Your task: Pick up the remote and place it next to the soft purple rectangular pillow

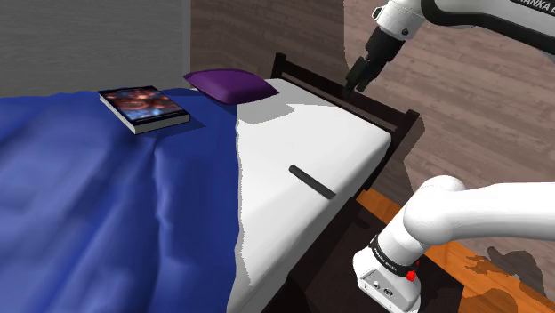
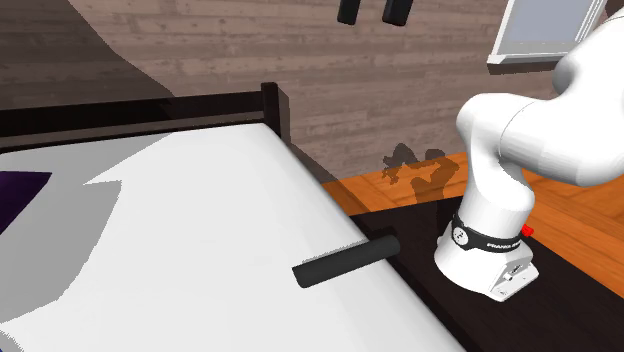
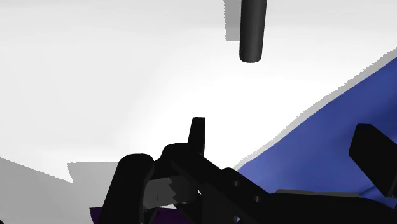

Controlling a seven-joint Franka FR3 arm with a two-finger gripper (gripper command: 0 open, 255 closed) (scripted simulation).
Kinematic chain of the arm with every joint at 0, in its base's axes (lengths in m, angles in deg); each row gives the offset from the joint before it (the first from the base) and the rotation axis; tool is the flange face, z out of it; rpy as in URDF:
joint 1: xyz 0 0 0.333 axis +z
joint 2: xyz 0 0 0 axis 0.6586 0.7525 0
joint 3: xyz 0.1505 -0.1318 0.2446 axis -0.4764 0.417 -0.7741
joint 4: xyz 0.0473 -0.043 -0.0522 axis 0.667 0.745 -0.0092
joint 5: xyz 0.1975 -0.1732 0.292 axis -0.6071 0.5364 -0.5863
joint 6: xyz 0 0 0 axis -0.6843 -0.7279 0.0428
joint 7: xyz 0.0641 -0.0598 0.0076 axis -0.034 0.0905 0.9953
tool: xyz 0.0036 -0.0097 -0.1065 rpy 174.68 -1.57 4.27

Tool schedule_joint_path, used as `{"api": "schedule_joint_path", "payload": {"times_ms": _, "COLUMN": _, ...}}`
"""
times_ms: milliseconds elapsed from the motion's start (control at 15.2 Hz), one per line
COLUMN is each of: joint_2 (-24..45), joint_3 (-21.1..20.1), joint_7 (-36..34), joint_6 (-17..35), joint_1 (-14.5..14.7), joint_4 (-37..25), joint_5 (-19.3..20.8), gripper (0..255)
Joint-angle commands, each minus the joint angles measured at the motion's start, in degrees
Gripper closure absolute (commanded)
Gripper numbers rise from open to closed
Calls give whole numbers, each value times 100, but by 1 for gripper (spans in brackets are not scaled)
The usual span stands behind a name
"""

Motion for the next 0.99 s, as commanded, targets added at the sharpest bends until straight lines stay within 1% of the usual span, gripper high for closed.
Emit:
{"api": "schedule_joint_path", "payload": {"times_ms": 0, "joint_2": 0, "joint_3": 0, "joint_7": 0, "joint_6": 0, "joint_1": 0, "joint_4": 0, "joint_5": 0, "gripper": 0}}
{"api": "schedule_joint_path", "payload": {"times_ms": 462, "joint_2": 114, "joint_3": -163, "joint_7": -170, "joint_6": 990, "joint_1": 9, "joint_4": 1195, "joint_5": -17, "gripper": 0}}
{"api": "schedule_joint_path", "payload": {"times_ms": 924, "joint_2": 573, "joint_3": -347, "joint_7": -365, "joint_6": 2102, "joint_1": 12, "joint_4": 2171, "joint_5": -31, "gripper": 0}}
